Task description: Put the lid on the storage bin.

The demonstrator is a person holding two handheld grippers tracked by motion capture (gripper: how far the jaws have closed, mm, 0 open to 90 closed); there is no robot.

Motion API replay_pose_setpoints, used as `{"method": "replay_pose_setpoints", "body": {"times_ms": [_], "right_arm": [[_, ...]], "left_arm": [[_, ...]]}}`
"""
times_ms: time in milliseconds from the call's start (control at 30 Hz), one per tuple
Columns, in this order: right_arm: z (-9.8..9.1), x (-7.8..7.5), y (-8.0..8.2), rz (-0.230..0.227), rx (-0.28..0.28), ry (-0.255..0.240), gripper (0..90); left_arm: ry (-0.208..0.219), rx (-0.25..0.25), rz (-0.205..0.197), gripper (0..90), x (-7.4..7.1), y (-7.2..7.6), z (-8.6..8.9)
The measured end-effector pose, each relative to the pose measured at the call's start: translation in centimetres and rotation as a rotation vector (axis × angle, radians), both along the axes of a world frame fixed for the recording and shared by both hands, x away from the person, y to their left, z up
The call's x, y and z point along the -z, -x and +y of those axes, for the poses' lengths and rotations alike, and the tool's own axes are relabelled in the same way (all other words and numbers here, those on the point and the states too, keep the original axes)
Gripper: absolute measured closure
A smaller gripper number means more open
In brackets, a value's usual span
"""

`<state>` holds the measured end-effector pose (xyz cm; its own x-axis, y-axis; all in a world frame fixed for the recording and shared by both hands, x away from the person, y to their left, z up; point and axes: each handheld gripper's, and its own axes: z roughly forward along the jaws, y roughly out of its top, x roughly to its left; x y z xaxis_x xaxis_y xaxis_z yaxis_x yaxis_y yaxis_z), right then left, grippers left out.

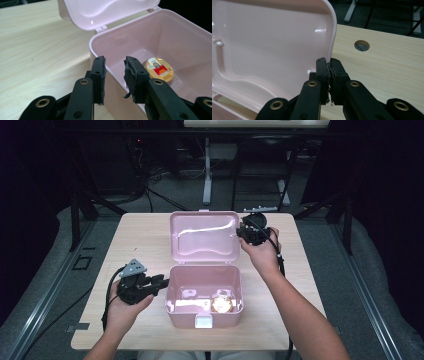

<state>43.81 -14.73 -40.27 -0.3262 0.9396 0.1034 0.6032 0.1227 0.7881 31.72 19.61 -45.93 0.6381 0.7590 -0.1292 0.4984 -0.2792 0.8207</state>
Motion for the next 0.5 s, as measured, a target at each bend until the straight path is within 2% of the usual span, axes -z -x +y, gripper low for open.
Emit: {"method": "replay_pose_setpoints", "body": {"times_ms": [233, 500], "right_arm": [[0.0, 0.1, 0.0, -0.003, 0.002, -0.003, 86.6], [0.0, 0.0, 0.1, -0.006, -0.001, -0.008, 86.6]], "left_arm": [[-0.03, -0.003, -0.032, 66.1, -1.0, -1.3, -0.7], [-0.015, -0.031, -0.027, 63.5, -1.8, -3.9, -1.1]]}}
